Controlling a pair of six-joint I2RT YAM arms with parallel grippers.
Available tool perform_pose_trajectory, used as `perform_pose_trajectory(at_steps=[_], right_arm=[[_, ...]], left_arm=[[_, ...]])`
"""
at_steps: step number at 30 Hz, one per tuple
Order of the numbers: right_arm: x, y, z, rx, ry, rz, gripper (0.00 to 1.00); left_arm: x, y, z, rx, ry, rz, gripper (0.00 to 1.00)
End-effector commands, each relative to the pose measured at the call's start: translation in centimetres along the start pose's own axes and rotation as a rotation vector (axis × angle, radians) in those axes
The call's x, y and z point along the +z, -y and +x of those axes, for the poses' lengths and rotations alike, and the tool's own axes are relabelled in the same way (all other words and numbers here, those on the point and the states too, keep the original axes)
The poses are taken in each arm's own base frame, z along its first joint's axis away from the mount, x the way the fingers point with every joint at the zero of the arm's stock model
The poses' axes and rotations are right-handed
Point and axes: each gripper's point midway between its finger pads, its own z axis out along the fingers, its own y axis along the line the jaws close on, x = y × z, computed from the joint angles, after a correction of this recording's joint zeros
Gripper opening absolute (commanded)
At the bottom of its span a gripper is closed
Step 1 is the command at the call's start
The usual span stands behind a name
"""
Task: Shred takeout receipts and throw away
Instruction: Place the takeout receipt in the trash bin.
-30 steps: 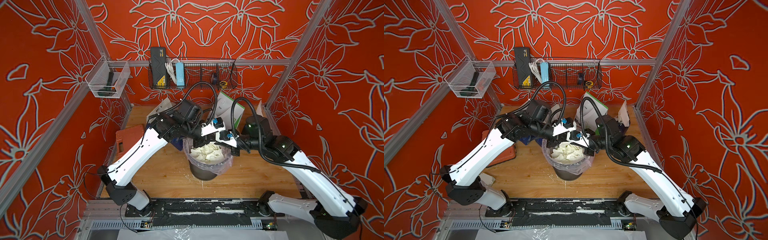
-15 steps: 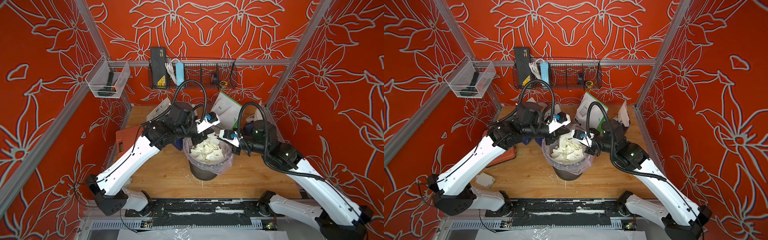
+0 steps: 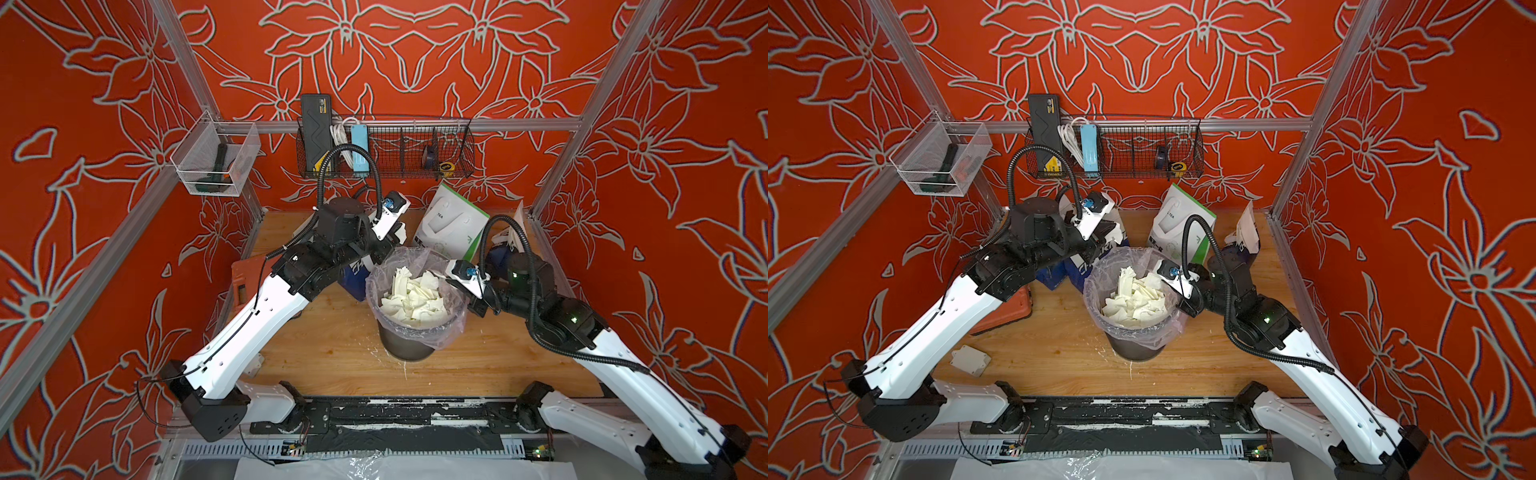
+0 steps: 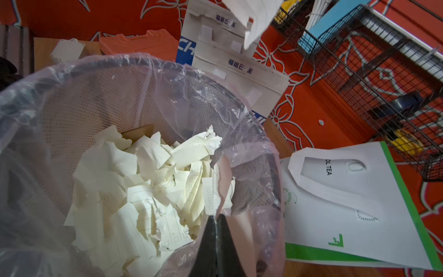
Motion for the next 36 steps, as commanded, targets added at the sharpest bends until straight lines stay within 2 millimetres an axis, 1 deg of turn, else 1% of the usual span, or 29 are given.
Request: perform_pose_trajectory(at_steps=[1,2,3,5,6,8,10,11,12,13,15,17,19,20,22,24,25,26,29,32,33,34,36], right_arm=[[0.1,-0.4,0.3,0.064,-0.002,-0.024,0.00],[0.3,-0.7,-0.3,0.070,0.022,-0.049,0.03],[0.3,-1.1,-1.0,0.077,0.052,-0.082,0.15],[0.4,-2.2,-2.7,0.106,0.124,-0.171,0.50],[0.5,-2.5,-3.2,0.116,0.141,-0.194,0.57],[0.9,-2.4,-3.8,0.130,0.161,-0.205,0.66],[1.4,-2.0,-4.3,0.136,0.175,-0.205,0.68],[1.7,-1.9,-4.7,0.140,0.186,-0.212,0.70],[1.9,-1.8,-5.0,0.146,0.198,-0.217,0.70],[2.1,-1.4,-5.4,0.160,0.211,-0.204,0.72],[2.7,-0.6,-5.9,0.177,0.217,-0.180,0.74],[3.2,-0.1,-6.2,0.189,0.219,-0.171,0.74],[3.8,0.9,-6.2,0.205,0.218,-0.121,0.74],[4.1,1.1,-6.1,0.195,0.209,-0.111,0.74],[4.1,1.8,-6.1,0.197,0.199,-0.074,0.74],[3.6,2.5,-6.6,0.204,0.224,-0.050,0.75],[3.2,3.2,-6.9,0.223,0.233,-0.025,0.79],[2.8,3.9,-7.0,0.241,0.233,-0.002,0.79],[1.2,7.0,-6.2,0.333,0.185,0.089,0.82],[-0.7,9.7,-3.9,0.413,0.095,0.198,0.86],[-1.6,10.9,-3.1,0.445,0.061,0.247,0.86],[-2.8,12.4,-1.8,0.491,0.021,0.316,0.87],[-4.7,14.3,0.1,0.554,-0.024,0.407,0.88]], left_arm=[[0.2,1.7,0.0,-0.075,0.025,0.096,0.00],[0.3,2.5,0.2,-0.095,0.024,0.141,0.00],[0.3,3.2,0.4,-0.113,0.024,0.180,0.00],[0.3,4.8,0.8,-0.147,0.014,0.269,0.00],[0.3,5.2,1.1,-0.164,0.007,0.289,0.00],[0.2,5.7,1.6,-0.192,-0.002,0.313,0.00],[0.2,6.2,1.9,-0.228,0.002,0.338,0.00],[0.1,6.7,2.2,-0.238,-0.005,0.363,0.09],[0.2,6.9,2.5,-0.244,-0.015,0.378,0.25],[0.3,7.0,2.9,-0.249,-0.034,0.379,0.35],[0.5,7.2,3.9,-0.247,-0.066,0.377,0.47],[0.4,7.1,4.1,-0.254,-0.077,0.371,0.54],[0.1,7.3,3.7,-0.256,-0.063,0.384,0.56],[0.0,7.2,3.4,-0.253,-0.053,0.383,0.58],[-0.3,6.7,2.9,-0.236,-0.044,0.353,0.60],[-0.6,5.9,2.5,-0.209,-0.045,0.311,0.64],[-0.8,5.5,2.2,-0.190,-0.041,0.290,0.66],[-1.0,5.1,1.9,-0.172,-0.040,0.273,0.67],[-1.2,3.3,1.2,-0.123,-0.040,0.182,0.74],[-1.4,1.1,0.3,-0.099,-0.017,0.078,0.79],[-1.5,0.4,-0.2,-0.104,0.006,0.048,0.85],[-1.8,-0.3,-0.8,-0.119,0.040,0.023,0.88],[-1.8,-0.8,-1.6,-0.153,0.094,0.023,0.90]])
